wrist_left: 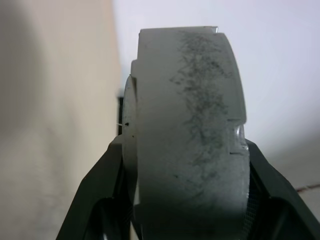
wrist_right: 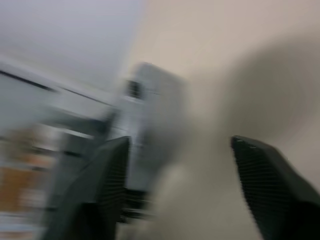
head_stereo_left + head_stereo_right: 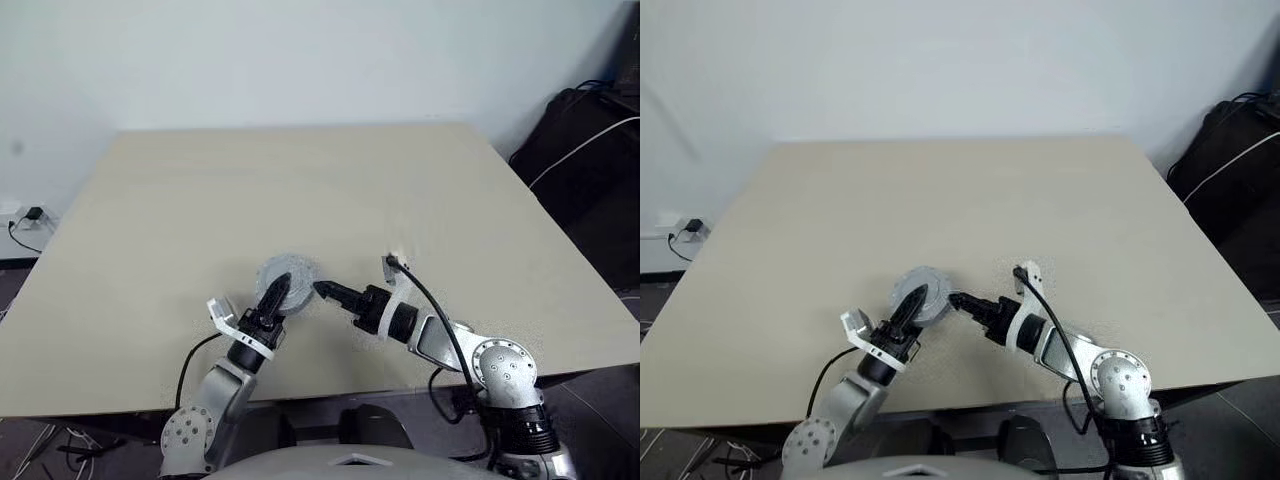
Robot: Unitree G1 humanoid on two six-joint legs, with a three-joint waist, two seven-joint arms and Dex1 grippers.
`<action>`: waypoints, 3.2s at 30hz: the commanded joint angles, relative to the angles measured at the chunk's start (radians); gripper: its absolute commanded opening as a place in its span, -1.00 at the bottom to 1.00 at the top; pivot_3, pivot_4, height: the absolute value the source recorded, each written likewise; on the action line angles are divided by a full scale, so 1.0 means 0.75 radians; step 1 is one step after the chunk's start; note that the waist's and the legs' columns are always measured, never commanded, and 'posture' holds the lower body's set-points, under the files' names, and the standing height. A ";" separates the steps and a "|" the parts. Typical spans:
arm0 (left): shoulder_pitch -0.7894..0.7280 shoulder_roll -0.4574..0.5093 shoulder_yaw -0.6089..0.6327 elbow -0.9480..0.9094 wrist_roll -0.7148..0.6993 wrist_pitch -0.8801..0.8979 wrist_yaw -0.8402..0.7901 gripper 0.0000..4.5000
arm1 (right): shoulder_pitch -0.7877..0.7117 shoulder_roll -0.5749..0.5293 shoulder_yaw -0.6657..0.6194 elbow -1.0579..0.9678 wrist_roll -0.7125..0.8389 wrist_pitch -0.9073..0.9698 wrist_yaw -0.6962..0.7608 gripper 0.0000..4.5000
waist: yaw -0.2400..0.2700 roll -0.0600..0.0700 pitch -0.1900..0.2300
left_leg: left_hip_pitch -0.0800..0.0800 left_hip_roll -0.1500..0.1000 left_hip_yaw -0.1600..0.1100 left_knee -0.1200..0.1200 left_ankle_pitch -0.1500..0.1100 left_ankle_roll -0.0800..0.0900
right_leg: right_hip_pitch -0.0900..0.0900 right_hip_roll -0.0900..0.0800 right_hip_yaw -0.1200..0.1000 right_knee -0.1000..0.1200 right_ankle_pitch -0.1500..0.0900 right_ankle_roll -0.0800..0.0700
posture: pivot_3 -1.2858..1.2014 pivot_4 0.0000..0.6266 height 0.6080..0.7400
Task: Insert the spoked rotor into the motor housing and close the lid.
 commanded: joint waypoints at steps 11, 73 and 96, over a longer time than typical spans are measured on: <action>-0.370 -0.023 0.258 0.194 0.078 -0.144 0.082 -0.07 | 0.177 -0.051 0.287 0.032 -1.278 -1.030 0.221 1.00 | 0.011 -0.011 -0.003 | -0.003 0.000 0.001 0.000 0.004 -0.006 | 0.003 0.003 0.000 0.002 0.000 0.001 | 0.03 -1.00 1.00; 0.014 0.161 -0.048 0.026 1.829 -0.911 0.249 0.99 | 0.388 0.361 -0.047 0.263 -1.544 -1.211 0.203 1.00 | 0.002 -0.004 -0.027 | 0.028 0.004 0.000 -0.012 0.002 -0.010 | 0.016 0.001 0.002 0.007 -0.008 -0.012 | 0.03 -1.00 1.00; -0.037 0.098 -0.069 0.258 1.933 -1.262 0.248 0.99 | 0.451 0.425 -0.080 0.359 -1.633 -1.408 0.101 1.00 | 0.002 -0.004 -0.025 | 0.028 0.004 0.000 -0.021 0.002 -0.010 | 0.013 0.000 0.000 0.005 -0.011 -0.014 | 0.03 -1.00 1.00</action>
